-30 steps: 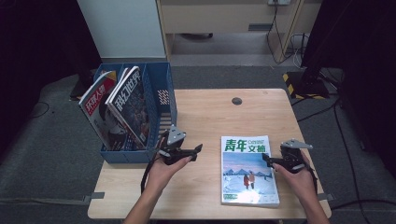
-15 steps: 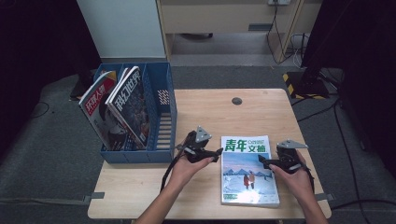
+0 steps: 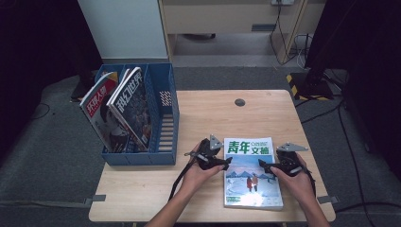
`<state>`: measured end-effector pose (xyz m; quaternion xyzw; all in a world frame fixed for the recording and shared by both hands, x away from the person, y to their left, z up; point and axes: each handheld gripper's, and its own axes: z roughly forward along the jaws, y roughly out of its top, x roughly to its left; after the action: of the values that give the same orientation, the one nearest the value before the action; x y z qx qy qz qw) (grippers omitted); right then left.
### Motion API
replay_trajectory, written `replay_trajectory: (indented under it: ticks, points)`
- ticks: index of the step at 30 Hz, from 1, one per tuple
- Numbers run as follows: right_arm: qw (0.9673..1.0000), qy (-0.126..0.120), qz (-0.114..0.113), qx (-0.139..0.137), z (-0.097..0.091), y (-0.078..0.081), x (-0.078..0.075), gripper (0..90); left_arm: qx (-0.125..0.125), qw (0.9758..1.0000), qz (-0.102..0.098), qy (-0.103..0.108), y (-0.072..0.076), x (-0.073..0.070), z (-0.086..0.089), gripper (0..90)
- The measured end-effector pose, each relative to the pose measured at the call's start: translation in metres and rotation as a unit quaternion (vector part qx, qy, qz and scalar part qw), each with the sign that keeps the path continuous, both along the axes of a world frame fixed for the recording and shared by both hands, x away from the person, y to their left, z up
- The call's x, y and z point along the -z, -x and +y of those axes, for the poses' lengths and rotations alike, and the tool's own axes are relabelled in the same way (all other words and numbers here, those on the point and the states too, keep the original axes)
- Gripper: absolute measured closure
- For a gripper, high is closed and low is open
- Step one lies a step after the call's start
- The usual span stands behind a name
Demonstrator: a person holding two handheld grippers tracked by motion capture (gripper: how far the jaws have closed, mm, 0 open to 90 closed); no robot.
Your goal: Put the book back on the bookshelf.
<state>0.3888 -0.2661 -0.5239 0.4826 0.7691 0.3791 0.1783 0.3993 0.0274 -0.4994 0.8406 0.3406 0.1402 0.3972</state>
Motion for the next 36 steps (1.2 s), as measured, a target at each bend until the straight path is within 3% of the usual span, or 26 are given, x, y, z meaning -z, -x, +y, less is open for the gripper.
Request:
replay_trajectory:
  ticks: [6,11,15,23,27,33,36]
  points:
    - [0.9999,-0.007,0.009,-0.002,-0.002,0.0,0.002,8.9,0.003,0.9998,0.011,-0.017,0.002,0.009,-0.005,19.0]
    - [0.9998,-0.004,0.015,-0.009,0.001,-0.001,0.005,7.5,0.009,0.9991,0.035,-0.025,0.002,0.019,-0.008,17.9]
    - [0.9998,-0.008,0.017,-0.01,0.001,-0.002,0.006,6.6,0.015,0.9985,0.05,-0.013,0.003,0.021,-0.008,16.0]
    - [0.9983,-0.043,0.04,-0.003,-0.002,-0.005,0.011,4.9,0.02,0.9972,0.071,0.007,0.004,0.025,-0.01,14.1]
    - [0.9984,-0.047,0.029,-0.011,0.001,-0.006,0.013,4.3,0.029,0.9949,0.092,0.028,0.005,0.028,-0.012,14.2]
    - [0.9984,-0.045,0.035,-0.007,0.004,-0.008,0.012,4.3,0.027,0.9954,0.087,0.029,0.008,0.03,-0.017,12.2]
    - [0.9984,-0.032,0.045,-0.008,0.004,-0.008,0.008,8.3,0.025,0.9956,0.085,0.032,0.009,0.03,-0.017,12.0]
